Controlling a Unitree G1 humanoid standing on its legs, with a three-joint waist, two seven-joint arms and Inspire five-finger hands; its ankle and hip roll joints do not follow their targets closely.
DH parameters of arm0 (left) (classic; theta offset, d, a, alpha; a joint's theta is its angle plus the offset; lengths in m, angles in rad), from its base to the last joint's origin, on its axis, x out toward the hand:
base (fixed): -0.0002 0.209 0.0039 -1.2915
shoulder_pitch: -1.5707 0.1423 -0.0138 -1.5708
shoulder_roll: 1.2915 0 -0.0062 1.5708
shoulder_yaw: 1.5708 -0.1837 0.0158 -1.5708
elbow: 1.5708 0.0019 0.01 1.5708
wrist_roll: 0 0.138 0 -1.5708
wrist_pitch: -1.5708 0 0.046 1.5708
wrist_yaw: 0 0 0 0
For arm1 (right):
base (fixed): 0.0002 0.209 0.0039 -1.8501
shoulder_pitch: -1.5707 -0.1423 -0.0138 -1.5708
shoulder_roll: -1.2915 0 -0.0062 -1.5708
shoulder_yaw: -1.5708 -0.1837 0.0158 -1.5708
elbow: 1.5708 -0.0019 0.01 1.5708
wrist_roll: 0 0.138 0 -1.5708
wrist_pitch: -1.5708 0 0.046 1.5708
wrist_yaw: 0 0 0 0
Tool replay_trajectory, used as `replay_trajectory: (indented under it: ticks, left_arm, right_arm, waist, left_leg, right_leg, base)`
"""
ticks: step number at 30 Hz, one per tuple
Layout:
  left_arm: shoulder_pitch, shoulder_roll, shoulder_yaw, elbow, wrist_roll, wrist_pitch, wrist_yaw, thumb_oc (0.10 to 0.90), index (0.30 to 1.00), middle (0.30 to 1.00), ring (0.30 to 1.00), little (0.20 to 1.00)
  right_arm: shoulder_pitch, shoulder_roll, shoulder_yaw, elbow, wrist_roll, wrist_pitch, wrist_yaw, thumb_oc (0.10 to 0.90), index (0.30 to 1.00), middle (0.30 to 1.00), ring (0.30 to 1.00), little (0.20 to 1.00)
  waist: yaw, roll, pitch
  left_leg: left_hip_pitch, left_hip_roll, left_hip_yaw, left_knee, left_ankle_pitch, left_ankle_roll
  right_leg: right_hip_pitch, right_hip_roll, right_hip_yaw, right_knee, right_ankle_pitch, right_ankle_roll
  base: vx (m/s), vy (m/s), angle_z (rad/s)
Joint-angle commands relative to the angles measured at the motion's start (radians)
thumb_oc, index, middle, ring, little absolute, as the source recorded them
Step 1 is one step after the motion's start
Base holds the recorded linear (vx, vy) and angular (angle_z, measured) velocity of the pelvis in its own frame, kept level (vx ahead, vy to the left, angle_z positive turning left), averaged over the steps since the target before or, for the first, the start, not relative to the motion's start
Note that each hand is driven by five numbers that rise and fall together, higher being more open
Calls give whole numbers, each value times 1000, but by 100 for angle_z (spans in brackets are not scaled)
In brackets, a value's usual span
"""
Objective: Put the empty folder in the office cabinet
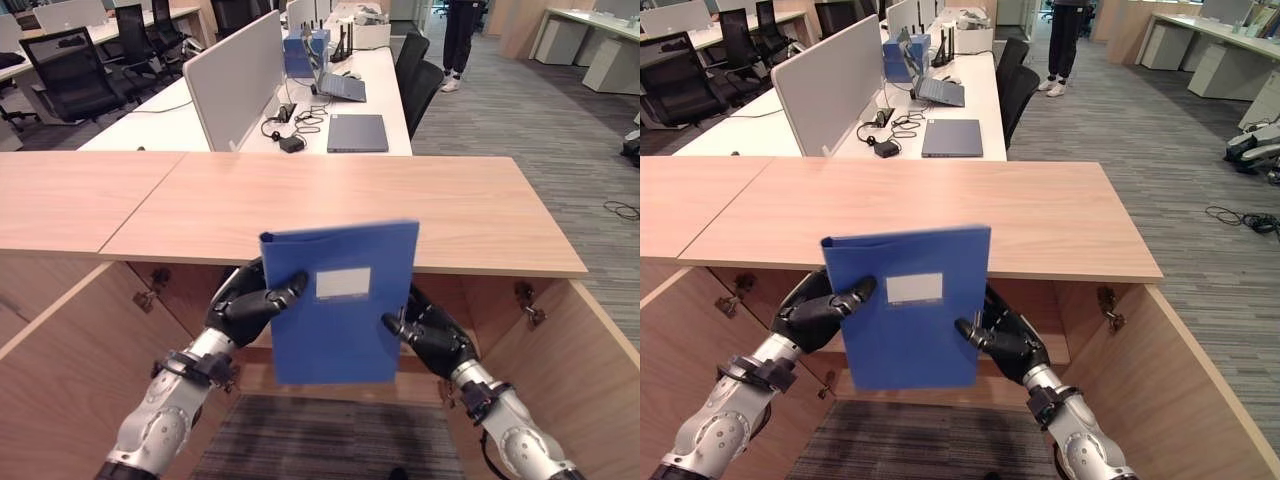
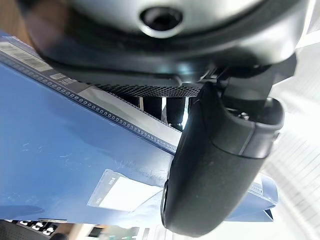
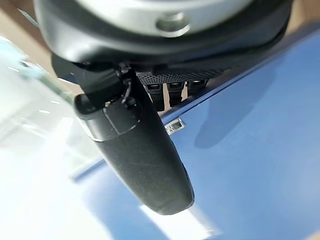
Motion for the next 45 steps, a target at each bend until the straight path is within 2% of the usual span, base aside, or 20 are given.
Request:
replay_trajectory:
  ticks: [1, 20, 25, 33, 39, 45]
  left_arm:
    - [-189, -142, -206, -141, -92, 22, -132, 400, 300, 300, 300, 300]
    - [-313, -130, -253, -87, -40, 15, -153, 400, 300, 300, 300, 300]
    - [-321, -100, -257, -87, -25, 22, -173, 400, 300, 300, 300, 300]
    - [-335, 26, -317, -109, 4, 61, -257, 400, 300, 300, 300, 300]
    - [-361, 80, -369, -117, 0, 72, -284, 400, 300, 300, 300, 300]
    - [-383, 111, -400, -119, 3, 81, -294, 400, 300, 300, 300, 300]
  right_arm:
    - [-322, 240, 188, -329, 45, 11, 161, 800, 900, 900, 900, 900]
    - [-369, 250, 295, -295, 72, 60, 173, 800, 900, 900, 900, 900]
    - [-346, 205, 312, -258, 47, 88, 187, 800, 900, 900, 900, 900]
    - [-324, 45, 385, -188, -72, 172, 248, 800, 900, 900, 900, 900]
    - [-355, 7, 419, -195, -67, 181, 259, 800, 900, 900, 900, 900]
    - [-373, 4, 429, -201, -65, 180, 259, 800, 900, 900, 900, 900]
  waist:
    - [-24, -10, -39]
    - [-26, -16, -43]
    - [-29, -17, -43]
    - [-32, -20, -38]
    - [-32, -22, -36]
    - [-30, -21, -35]
  left_leg:
    - [-21, 10, 41, -3, -34, -9]
    - [-22, 9, 44, -3, -34, -10]
    - [-23, 9, 45, -3, -34, -12]
    - [-24, 9, 41, -3, -32, -13]
    - [-24, 10, 42, -3, -29, -14]
    - [-26, 10, 43, -3, -27, -14]
  right_leg:
    - [91, -39, 44, 61, -203, 66]
    - [88, -38, 45, 62, -201, 65]
    - [88, -38, 44, 61, -201, 66]
    - [87, -38, 42, 63, -201, 68]
    - [86, -37, 42, 62, -200, 68]
    - [88, -36, 39, 60, -200, 68]
  base:
    - [0, 0, 0]
    - [0, 0, 0]
    - [0, 0, 0]
    - [0, 0, 0]
    - [0, 0, 0]
    - [0, 0, 0]
